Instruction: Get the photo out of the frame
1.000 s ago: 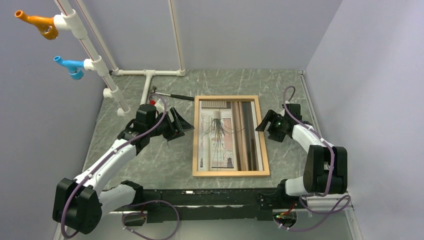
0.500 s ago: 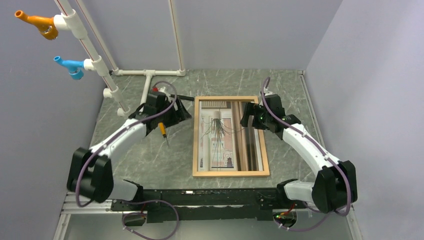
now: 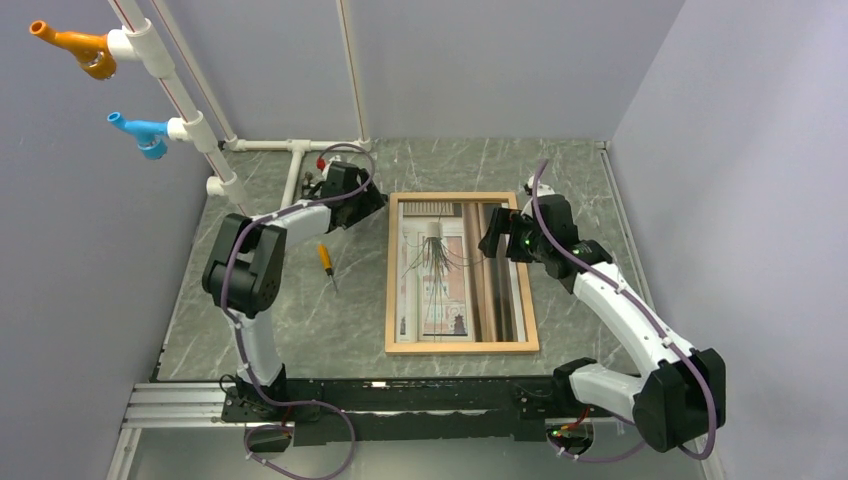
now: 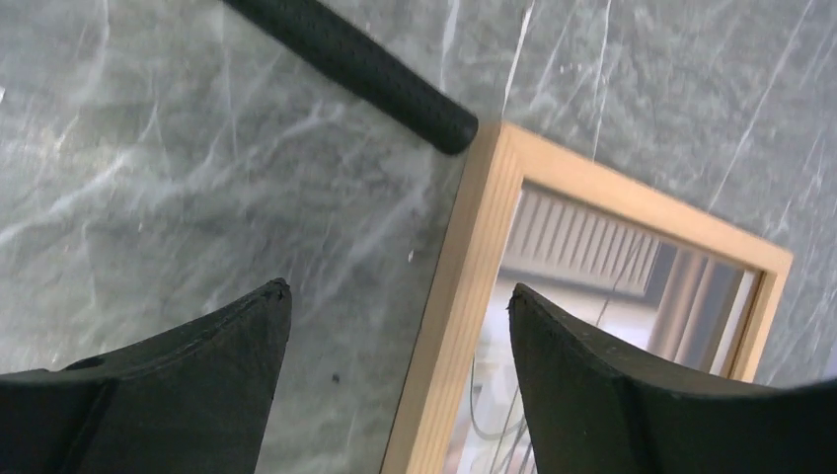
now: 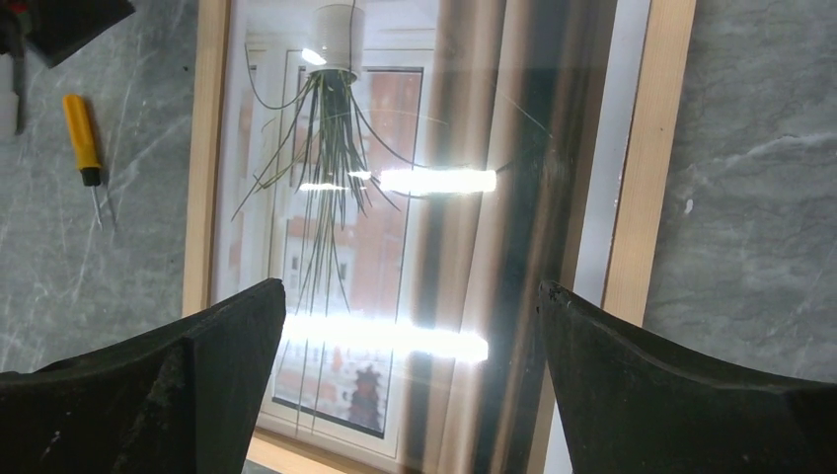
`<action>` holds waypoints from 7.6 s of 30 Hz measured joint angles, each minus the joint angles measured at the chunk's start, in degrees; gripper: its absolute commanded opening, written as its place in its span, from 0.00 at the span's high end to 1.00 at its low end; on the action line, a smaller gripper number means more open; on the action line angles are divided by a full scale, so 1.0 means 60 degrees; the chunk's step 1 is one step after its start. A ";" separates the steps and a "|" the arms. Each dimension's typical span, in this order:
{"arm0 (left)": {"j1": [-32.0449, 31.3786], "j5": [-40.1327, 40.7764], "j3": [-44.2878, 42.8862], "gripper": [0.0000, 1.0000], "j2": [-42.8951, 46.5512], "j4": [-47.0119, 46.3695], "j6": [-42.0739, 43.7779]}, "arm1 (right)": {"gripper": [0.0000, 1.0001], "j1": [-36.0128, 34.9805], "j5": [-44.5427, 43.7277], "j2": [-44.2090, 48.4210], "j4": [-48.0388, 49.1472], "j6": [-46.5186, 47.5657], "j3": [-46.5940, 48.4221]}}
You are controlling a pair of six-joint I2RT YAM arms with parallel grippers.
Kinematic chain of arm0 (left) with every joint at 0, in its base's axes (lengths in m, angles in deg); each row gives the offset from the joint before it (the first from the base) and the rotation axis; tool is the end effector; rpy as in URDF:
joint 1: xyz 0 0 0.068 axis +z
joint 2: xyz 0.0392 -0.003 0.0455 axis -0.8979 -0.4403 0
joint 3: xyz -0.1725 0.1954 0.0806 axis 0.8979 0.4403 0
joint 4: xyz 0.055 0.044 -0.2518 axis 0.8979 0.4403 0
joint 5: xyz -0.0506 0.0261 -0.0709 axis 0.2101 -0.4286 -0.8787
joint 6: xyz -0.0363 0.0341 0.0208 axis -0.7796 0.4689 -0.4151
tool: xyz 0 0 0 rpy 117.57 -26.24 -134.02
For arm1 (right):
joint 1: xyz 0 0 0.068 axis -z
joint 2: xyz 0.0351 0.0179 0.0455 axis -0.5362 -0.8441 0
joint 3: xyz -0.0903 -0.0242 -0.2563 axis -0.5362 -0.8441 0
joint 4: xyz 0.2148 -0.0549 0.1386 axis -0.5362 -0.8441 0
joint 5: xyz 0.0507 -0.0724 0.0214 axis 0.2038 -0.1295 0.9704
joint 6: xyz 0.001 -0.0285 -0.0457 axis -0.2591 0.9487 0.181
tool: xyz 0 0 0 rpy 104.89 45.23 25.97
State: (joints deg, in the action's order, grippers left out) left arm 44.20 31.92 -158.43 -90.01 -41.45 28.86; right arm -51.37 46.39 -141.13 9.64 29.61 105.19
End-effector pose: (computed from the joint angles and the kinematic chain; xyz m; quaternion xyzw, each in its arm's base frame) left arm 0.3875 -0.1372 0.1852 -0.2241 0.8841 -0.2098 0.3524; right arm 0.2297 0.0821 0.2705 0.0181 0.9065 0.1887 0.3773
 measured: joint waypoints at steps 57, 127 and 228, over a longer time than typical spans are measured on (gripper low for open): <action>0.0605 -0.6408 0.2911 0.07 0.6524 0.1475 0.0747 | 0.22 0.2470 0.1424 -0.4441 0.1676 0.0302 -0.0055; 0.0605 -0.5654 0.4707 0.06 0.9169 0.3577 0.1912 | 0.95 -0.2626 -0.3439 -0.5275 0.0350 -0.0922 0.1126; -0.4029 0.1898 -0.1752 1.00 0.1166 0.5584 0.0379 | 0.00 0.0630 -0.4211 0.0277 -0.2113 -0.0437 0.1439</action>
State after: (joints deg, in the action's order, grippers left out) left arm 20.02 43.31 -168.94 -83.02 -7.94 31.13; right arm -47.59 21.12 -139.47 -3.03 26.99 113.82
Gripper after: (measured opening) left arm 0.294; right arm 0.994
